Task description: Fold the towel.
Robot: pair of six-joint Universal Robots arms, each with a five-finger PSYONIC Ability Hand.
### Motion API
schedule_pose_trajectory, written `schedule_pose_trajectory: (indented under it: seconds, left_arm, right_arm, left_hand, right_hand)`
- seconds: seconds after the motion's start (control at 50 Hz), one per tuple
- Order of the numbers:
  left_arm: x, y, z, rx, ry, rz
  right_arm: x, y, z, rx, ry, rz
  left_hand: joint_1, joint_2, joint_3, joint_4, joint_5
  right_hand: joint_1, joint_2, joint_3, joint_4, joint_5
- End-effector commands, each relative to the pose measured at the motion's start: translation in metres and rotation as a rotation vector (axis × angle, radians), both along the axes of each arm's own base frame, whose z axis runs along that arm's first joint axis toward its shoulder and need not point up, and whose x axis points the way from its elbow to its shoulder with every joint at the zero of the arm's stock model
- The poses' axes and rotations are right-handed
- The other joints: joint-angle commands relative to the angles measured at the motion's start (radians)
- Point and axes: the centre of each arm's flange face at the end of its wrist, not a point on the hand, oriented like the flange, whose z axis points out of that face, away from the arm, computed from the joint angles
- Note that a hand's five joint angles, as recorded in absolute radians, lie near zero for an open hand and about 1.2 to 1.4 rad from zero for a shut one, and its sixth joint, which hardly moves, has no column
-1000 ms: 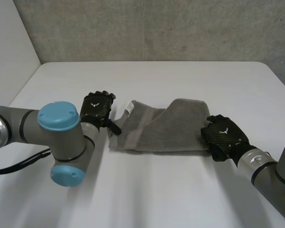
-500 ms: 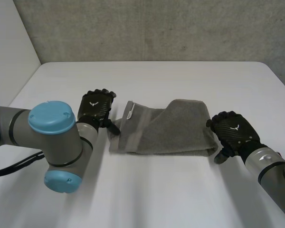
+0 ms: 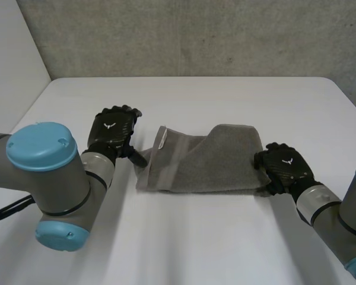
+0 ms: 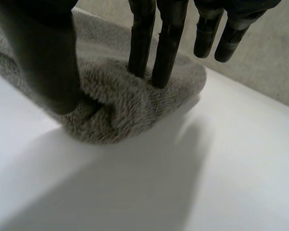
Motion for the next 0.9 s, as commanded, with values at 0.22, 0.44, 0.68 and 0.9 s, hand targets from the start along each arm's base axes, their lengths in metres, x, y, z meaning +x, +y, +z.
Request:
schedule_pose_trajectory:
  seconds: [0.22,0.44,0.68,0.9]
  left_arm:
    - [0.003,0.006,-0.001,0.031,0.021,0.000]
    - [0.007,0.009,0.003,0.027,0.022,0.006]
    - [0.013,0.016,0.006,0.036,0.018,0.016]
    - [0.014,0.020,0.020,0.004,0.036,0.012]
  right_arm:
    - [-0.018,-0.005,0.013,-0.023,0.000,-0.039]
    - [-0.069,-0.021,0.029,-0.073,0.060,-0.077]
    - [-0.077,-0.018,0.063,-0.201,0.193,0.011]
    - [0.025,0.040,0.084,-0.345,0.149,0.370]
  left_hand:
    - [-0.098,-0.059,-0.038,-0.047,-0.050]
    - [-0.098,-0.059,-0.038,-0.047,-0.050]
    - [-0.098,-0.059,-0.038,-0.047,-0.050]
    - [-0.098,-0.059,-0.038,-0.047,-0.050]
  right_hand:
    - [0.613,0.614,0.015,0.028,0.619]
    - [0.613,0.614,0.015,0.028,0.619]
    - [0.613,0.614,0.015,0.028,0.619]
    - [0.613,0.614,0.015,0.028,0.619]
